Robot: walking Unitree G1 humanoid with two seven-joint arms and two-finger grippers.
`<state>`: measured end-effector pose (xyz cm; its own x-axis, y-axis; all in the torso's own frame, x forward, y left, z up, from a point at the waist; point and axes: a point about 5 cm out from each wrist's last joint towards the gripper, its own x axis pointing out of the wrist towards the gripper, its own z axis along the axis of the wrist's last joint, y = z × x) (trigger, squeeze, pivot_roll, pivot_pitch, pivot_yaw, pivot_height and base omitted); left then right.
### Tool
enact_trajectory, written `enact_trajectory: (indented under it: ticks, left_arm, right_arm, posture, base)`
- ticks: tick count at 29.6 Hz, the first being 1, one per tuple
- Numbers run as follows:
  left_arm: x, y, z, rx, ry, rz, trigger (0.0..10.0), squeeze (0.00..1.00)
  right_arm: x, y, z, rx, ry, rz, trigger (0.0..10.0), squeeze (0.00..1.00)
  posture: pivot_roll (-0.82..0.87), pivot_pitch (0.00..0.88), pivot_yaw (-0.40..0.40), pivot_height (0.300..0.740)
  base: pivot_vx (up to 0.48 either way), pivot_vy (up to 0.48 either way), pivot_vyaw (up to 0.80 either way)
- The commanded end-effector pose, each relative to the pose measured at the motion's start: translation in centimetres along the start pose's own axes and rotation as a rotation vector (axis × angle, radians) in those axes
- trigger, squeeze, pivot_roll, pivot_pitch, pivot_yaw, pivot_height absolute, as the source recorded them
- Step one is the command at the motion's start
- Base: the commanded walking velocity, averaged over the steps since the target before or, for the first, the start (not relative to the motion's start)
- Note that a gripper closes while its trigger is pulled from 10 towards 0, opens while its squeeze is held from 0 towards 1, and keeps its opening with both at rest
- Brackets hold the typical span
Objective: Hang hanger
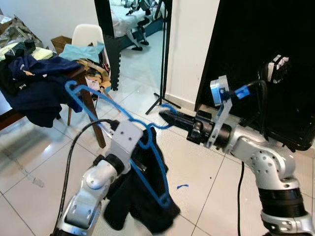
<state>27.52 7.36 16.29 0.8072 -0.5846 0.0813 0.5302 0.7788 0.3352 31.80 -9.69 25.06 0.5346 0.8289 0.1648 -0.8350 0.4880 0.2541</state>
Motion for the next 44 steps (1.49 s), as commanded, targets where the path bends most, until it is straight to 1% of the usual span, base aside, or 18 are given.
enact_trajectory:
  ticks: [1,5,9,14,18,19,23,28,29,30,32,34,36,38,39,41,43,44]
  left_arm:
    - [0.5,-1.4,0.7,0.029,-0.038,-0.075,10.0,0.00]
    - [0.1,-1.2,-0.1,0.053,-0.003,-0.079,10.0,0.00]
    - [-0.9,0.5,-0.9,0.083,0.035,-0.025,10.0,0.00]
    - [-2.6,3.5,-1.5,0.106,0.077,0.123,10.0,0.00]
    - [-3.2,4.3,-1.9,0.115,0.095,0.176,10.0,0.00]
    - [-3.8,5.1,-2.2,0.124,0.110,0.252,10.0,0.00]
    - [-4.7,6.4,-2.6,0.142,0.132,0.381,10.0,0.00]
    - [-5.2,6.9,-2.7,0.142,0.139,0.436,10.0,0.00]
    - [-5.8,7.5,-2.9,0.139,0.150,0.492,10.0,0.00]
    - [-5.8,7.5,-2.9,0.139,0.150,0.492,10.0,0.00]
    - [-7.1,8.8,-3.5,0.108,0.175,0.615,10.0,0.00]
    - [-7.6,9.3,-3.8,0.078,0.183,0.665,10.0,0.00]
    - [-7.6,9.3,-3.8,0.078,0.183,0.665,10.0,0.00]
    - [-7.7,9.6,-4.2,0.021,0.174,0.717,10.0,0.00]
    - [-7.7,9.6,-4.2,0.021,0.174,0.717,10.0,0.00]
    - [-7.1,9.3,-3.9,0.003,0.151,0.726,10.0,0.00]
    - [-7.1,9.3,-3.9,0.003,0.151,0.726,10.0,0.00]
    - [-7.1,9.1,-3.7,-0.001,0.145,0.728,10.0,0.00]
  right_arm:
    - [1.0,0.2,0.2,-0.023,-0.004,-0.020,0.0,0.00]
    - [1.6,-0.4,1.8,-0.046,-0.055,-0.069,0.0,0.00]
    - [1.9,-1.6,3.0,-0.060,-0.096,-0.140,0.0,0.00]
    - [1.6,-2.8,3.4,-0.067,-0.126,-0.236,0.0,0.00]
    - [1.5,-3.3,3.8,-0.077,-0.146,-0.282,0.0,0.00]
    - [1.4,-4.0,4.7,-0.121,-0.167,-0.348,0.0,0.00]
    - [1.2,-5.2,6.3,-0.193,-0.203,-0.447,0.0,0.00]
    - [1.1,-5.5,6.8,-0.215,-0.212,-0.473,0.0,0.00]
    - [1.1,-5.6,7.0,-0.226,-0.215,-0.484,0.0,0.00]
    - [1.1,-5.6,7.0,-0.226,-0.215,-0.484,0.0,0.00]
    - [1.5,-5.4,7.1,-0.267,-0.191,-0.469,0.0,0.00]
    - [1.8,-5.1,7.4,-0.290,-0.173,-0.454,0.0,0.00]
    - [1.8,-5.1,7.4,-0.290,-0.173,-0.454,0.0,0.00]
    - [3.1,-4.3,9.5,-0.397,-0.116,-0.429,0.0,0.00]
    - [3.1,-4.3,9.5,-0.397,-0.116,-0.429,0.0,0.00]
    - [4.5,-2.5,13.7,-0.540,-0.090,-0.424,0.0,0.00]
    - [4.5,-2.5,13.7,-0.540,-0.090,-0.424,0.0,0.00]
    - [5.1,-1.3,15.7,-0.599,-0.104,-0.420,0.0,0.00]
  posture:
    - [-0.06,0.064,0.020,0.740]
    - [-0.06,0.063,0.020,0.740]
    - [-0.04,0.059,0.006,0.740]
    - [-0.03,0.060,0.005,0.740]
    - [-0.03,0.060,0.006,0.740]
    - [-0.03,0.060,0.008,0.740]
    - [-0.03,0.060,0.005,0.740]
    - [-0.03,0.061,0.004,0.740]
    - [-0.02,0.062,0.003,0.740]
    - [-0.02,0.062,0.003,0.740]
    - [-0.02,0.067,0.001,0.740]
    - [-0.02,0.066,0.000,0.740]
    - [-0.02,0.066,0.000,0.740]
    - [-0.04,0.065,-0.011,0.740]
    - [-0.04,0.065,-0.011,0.740]
    - [-0.04,0.096,-0.012,0.740]
    - [-0.04,0.096,-0.012,0.740]
    - [-0.05,0.111,-0.010,0.740]
  base:
    - [0.000,0.000,0.00]
    - [0.000,0.000,0.00]
    - [0.000,0.000,0.00]
    - [0.000,0.000,0.00]
    - [0.000,0.000,0.00]
    - [0.000,0.000,0.00]
    - [0.000,0.000,0.00]
    - [0.000,0.000,0.00]
    - [0.000,0.000,0.00]
    - [0.000,0.000,0.00]
    - [0.000,0.000,0.00]
    - [0.000,0.000,0.00]
    - [0.000,0.000,0.00]
    - [0.000,0.000,0.00]
    - [0.000,0.000,0.00]
    - [0.000,0.000,0.00]
    - [0.000,0.000,0.00]
    - [0.000,0.000,0.00]
